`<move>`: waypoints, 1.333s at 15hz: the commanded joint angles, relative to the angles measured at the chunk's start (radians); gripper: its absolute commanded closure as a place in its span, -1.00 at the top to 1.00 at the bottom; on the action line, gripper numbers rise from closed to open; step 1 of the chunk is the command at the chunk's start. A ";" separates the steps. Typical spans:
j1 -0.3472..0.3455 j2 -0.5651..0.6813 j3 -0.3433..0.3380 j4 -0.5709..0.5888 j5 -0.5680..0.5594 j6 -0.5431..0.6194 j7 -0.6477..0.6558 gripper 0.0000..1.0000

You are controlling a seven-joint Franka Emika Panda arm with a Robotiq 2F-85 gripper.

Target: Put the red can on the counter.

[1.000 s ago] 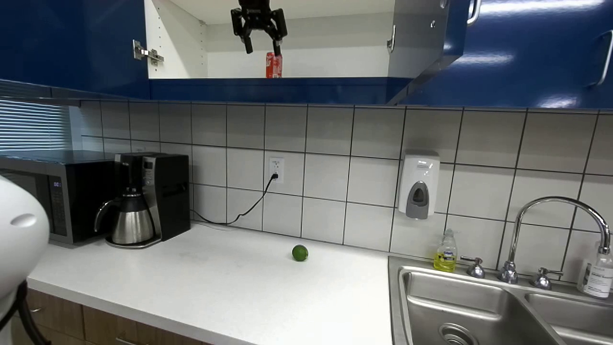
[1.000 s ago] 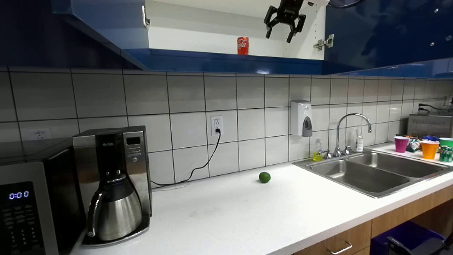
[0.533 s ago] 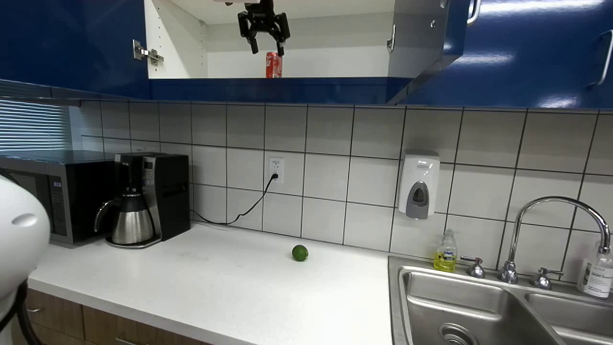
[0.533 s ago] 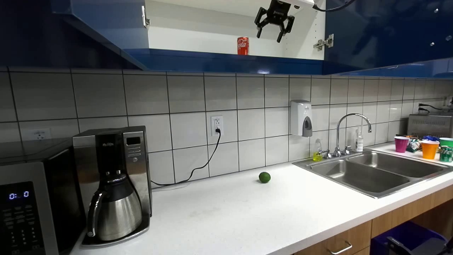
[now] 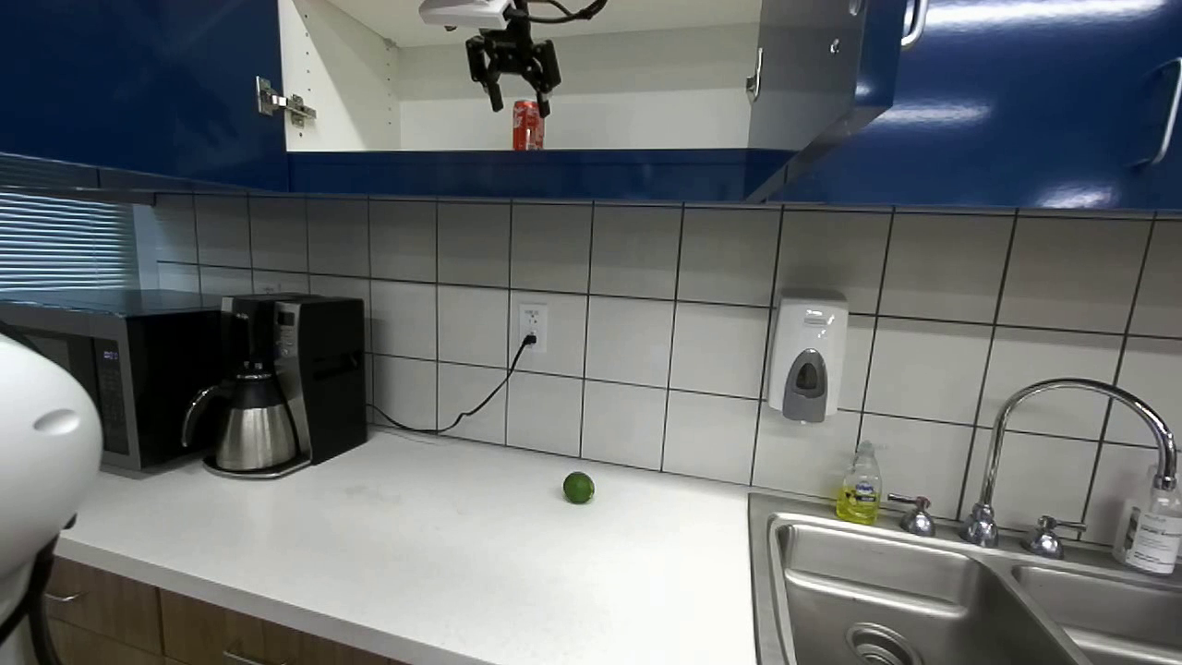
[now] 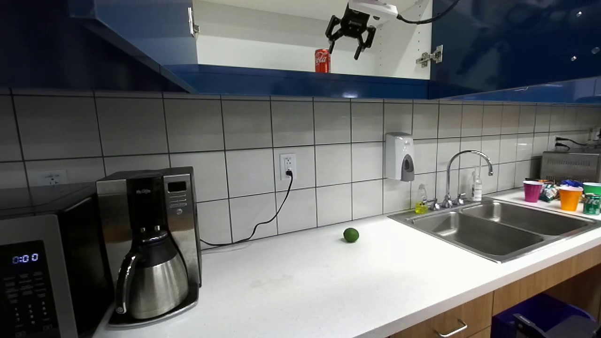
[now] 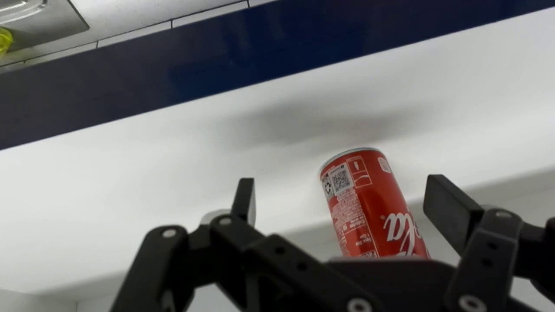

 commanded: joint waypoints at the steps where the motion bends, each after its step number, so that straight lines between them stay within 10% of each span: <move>1: 0.012 0.066 0.004 0.094 -0.029 0.002 0.046 1.00; 20: 0.048 0.246 -0.005 0.319 -0.064 -0.025 0.063 1.00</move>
